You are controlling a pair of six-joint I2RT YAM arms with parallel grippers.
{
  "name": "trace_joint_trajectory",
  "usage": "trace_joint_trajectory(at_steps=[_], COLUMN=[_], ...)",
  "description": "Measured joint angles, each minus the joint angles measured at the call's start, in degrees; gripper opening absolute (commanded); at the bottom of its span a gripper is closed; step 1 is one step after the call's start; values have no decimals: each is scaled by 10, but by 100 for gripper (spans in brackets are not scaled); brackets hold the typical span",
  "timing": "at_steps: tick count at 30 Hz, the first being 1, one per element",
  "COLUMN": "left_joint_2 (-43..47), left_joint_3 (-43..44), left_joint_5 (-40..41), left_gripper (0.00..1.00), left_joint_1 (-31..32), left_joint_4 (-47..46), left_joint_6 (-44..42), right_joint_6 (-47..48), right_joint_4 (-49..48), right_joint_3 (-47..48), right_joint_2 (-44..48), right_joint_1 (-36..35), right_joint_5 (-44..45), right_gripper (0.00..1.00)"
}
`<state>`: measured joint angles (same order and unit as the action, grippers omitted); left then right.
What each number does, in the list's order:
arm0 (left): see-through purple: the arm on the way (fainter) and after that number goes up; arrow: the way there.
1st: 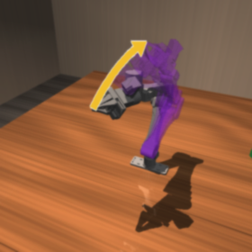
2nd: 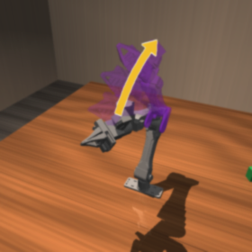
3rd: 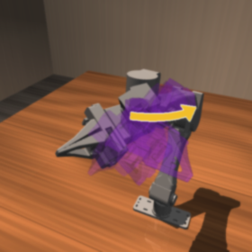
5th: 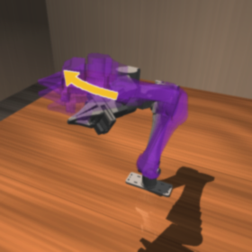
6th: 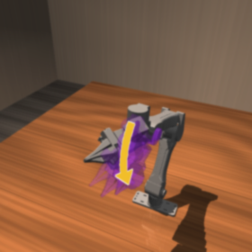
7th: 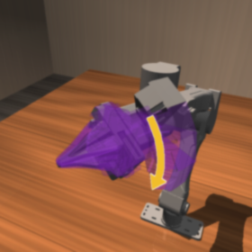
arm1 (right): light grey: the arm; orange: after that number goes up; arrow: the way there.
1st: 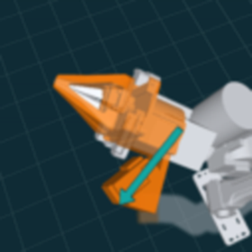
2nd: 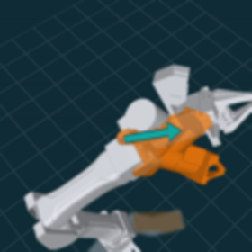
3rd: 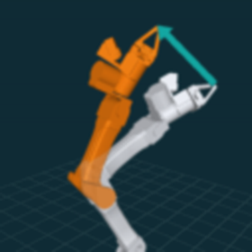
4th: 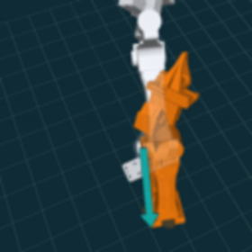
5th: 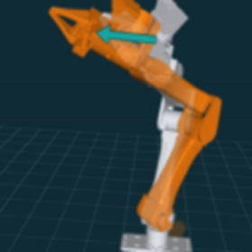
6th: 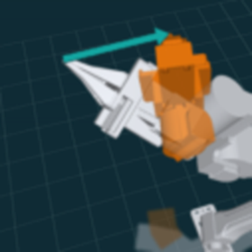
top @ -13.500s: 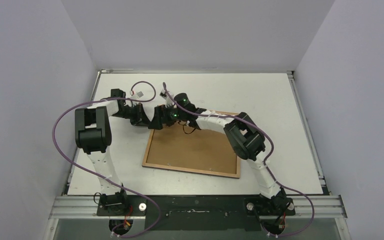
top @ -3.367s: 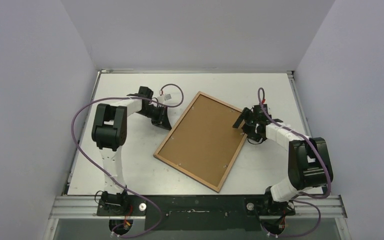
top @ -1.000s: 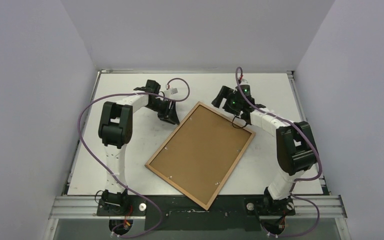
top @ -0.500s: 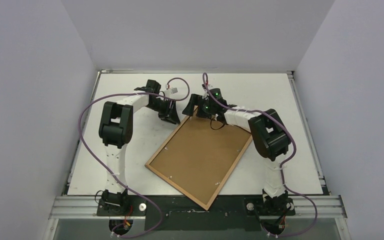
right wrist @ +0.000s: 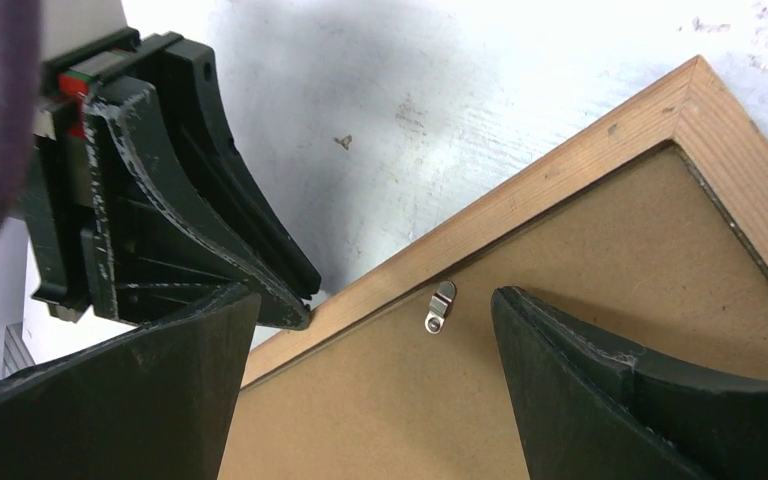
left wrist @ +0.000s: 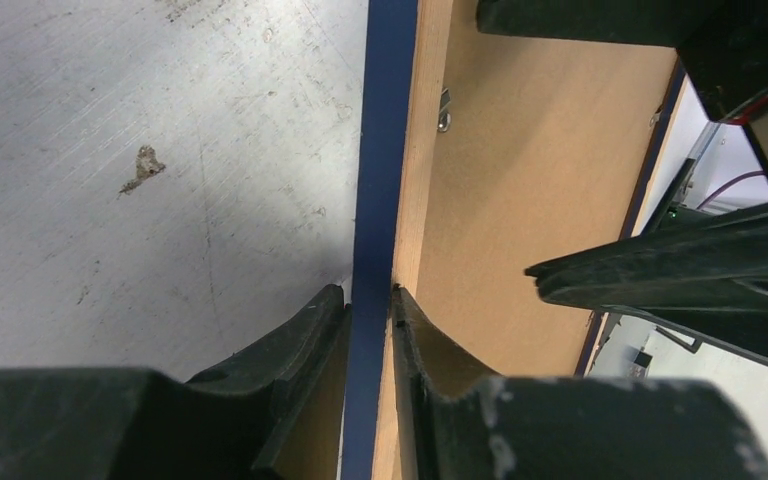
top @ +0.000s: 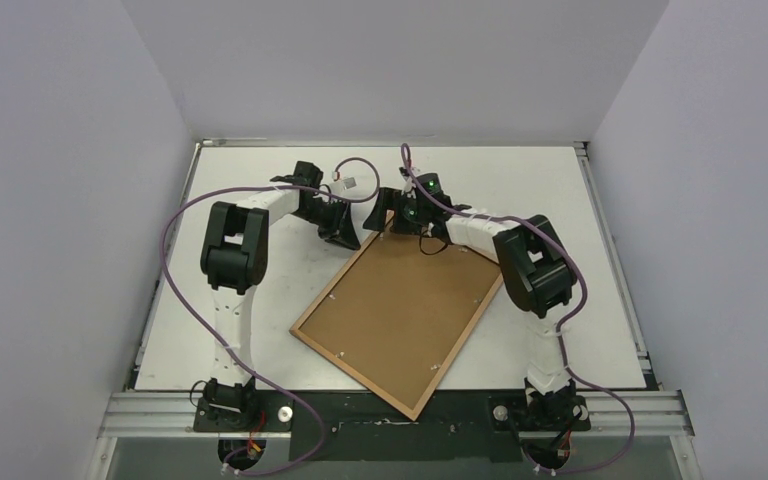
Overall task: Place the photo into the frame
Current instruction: Install the photo frame at the center of the board.
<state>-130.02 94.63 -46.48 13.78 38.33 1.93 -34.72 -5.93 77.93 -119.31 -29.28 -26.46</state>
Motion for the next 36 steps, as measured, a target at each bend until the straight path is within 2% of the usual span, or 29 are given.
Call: trace_joint_trajectory(at_steps=[13, 28, 36], left_joint_2=[0, 0, 0], left_joint_3=[0, -1, -2], left_joint_5=[-2, -5, -9], left_gripper=[18, 15, 10], left_joint_1=[0, 0, 0], left_joint_4=[0, 0, -2], left_joint_6=[0, 0, 2], right_joint_6=[8, 19, 19], right_joint_4=[13, 21, 21], right_joint_3=[23, 25, 25], right_joint_2=[-22, -22, -22], right_joint_1=[-1, -16, -23], right_joint_5=[-27, -21, -18], right_gripper=[91, 91, 91])
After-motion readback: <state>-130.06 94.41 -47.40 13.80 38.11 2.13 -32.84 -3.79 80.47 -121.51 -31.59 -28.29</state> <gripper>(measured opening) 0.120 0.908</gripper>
